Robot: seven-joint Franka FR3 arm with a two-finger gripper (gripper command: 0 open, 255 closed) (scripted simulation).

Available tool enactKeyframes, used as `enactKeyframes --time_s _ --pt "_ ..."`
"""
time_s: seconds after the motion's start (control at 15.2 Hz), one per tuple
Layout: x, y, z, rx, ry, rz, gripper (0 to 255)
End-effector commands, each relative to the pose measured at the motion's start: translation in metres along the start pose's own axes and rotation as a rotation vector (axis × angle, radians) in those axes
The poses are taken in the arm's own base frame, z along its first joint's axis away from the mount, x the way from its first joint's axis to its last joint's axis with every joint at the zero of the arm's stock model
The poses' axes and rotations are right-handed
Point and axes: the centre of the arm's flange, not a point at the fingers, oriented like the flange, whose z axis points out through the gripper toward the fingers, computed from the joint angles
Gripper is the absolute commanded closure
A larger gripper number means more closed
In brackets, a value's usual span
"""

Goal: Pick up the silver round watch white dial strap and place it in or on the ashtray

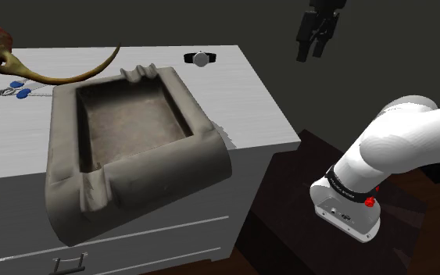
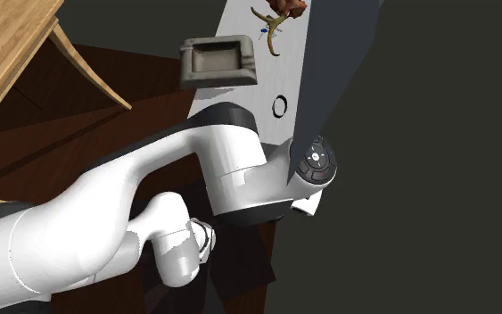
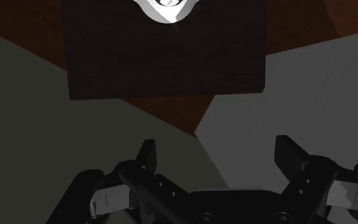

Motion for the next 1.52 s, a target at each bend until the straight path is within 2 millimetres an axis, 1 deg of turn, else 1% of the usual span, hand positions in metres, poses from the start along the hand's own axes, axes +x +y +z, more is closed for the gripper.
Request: enactKeyframes --time_s 0.0,0.73,1.45 --pt "0.000 0.000 0.000 0.000 0.000 0.000 0" --pt "0.065 -0.115 -0.016 0.072 0.032 0.132 0" --pt "0.145 -0.218 -0.041 0.144 0.064 0.264 0"
